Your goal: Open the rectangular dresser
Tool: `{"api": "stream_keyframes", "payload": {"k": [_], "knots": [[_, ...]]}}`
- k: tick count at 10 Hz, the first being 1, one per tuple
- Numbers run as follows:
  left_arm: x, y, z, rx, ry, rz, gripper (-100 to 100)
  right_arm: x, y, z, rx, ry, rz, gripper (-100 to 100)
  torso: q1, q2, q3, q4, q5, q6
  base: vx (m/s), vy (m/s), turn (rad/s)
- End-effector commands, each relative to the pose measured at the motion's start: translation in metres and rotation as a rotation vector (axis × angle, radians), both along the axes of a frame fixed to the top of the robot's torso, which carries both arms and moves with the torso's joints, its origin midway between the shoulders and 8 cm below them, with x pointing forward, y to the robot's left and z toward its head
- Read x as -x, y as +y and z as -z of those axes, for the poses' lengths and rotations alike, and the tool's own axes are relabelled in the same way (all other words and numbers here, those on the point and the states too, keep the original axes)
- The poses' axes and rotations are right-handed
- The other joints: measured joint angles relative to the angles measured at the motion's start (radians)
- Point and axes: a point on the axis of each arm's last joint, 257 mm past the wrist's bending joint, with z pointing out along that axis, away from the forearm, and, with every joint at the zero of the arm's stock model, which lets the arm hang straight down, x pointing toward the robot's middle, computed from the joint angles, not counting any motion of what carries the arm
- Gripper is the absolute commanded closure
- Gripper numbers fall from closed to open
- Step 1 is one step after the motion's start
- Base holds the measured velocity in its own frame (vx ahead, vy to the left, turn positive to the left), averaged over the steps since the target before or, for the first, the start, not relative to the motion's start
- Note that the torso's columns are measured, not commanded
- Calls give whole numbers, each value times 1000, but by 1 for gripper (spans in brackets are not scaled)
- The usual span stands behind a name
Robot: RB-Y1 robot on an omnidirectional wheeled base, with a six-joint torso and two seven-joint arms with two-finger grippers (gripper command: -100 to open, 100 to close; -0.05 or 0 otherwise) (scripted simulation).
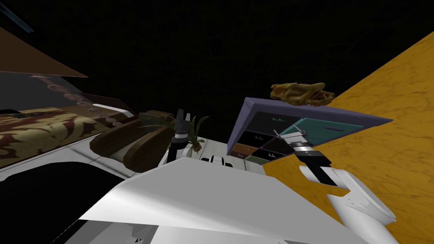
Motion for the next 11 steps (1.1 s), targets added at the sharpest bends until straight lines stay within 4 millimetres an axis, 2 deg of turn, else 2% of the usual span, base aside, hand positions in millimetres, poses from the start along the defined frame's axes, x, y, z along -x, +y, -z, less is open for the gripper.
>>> {"api": "stream_keyframes", "payload": {"k": [1, 4, 8, 9, 10, 11], "knots": [[0, 0, 0, 0, 0, 0, 0, -2, -13, -3, 75, 1, 35, -100, 1, 0, 0, 0, 0, 0, -4, 65, -12], [0, 0, 0, 0, 0, 0, 0, -6, -42, -15, 233, 4, 110, -100, 4, 0, 0, 0, 1, 0, -4, 100, -15], [0, 0, 0, 0, 0, 0, 0, -7, -68, -28, 373, 4, 178, -100, 0, -1, 0, 0, 0, 0, 12, 92, -12], [0, 0, 0, 0, 0, 0, 0, -6, -64, -25, 350, 5, 166, -100, 0, 0, 0, 0, 0, 0, 4, 31, -4], [0, 0, 0, 0, 0, 0, 0, -7, -71, -37, 359, 5, 175, -100, -1, 0, 0, 0, 0, 0, 53, 36, 48], [0, 0, 0, 0, 0, 0, 0, -6, -67, -32, 360, 5, 171, -100, 1, -2, -1, 0, 0, 0, 34, 20, 12]]}}
